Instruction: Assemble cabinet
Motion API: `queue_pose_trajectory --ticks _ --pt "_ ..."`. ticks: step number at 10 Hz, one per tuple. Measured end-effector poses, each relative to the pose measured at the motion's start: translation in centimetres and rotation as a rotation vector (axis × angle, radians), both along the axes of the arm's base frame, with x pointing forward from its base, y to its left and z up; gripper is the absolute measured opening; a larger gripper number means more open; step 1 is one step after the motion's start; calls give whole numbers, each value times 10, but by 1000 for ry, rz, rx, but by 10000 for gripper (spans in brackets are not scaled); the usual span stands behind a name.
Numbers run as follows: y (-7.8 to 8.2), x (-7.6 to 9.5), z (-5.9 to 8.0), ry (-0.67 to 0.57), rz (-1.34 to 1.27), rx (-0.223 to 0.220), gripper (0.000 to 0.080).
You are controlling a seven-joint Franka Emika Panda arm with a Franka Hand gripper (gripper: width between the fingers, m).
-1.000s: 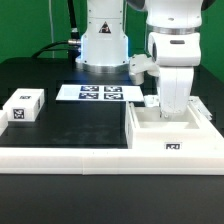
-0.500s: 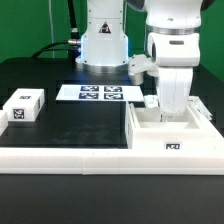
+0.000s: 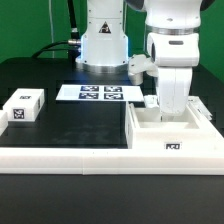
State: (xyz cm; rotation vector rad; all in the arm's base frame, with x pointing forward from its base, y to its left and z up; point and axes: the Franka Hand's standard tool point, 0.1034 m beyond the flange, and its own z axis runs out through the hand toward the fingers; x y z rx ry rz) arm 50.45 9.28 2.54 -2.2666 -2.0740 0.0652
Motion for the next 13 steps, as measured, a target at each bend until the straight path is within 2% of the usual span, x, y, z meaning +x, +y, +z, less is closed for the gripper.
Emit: queue_pose_trajectory --ticks 5,7,9,10,13 --pt "5 -19 39 -37 2 -12 797" --pt "19 -35 48 -39 -59 -17 797" --pt "37 -56 46 -32 -102 -15 797" --pt "41 -58 46 -30 -115 -14 797" --pt "38 -57 45 -27 -122 -15 797"
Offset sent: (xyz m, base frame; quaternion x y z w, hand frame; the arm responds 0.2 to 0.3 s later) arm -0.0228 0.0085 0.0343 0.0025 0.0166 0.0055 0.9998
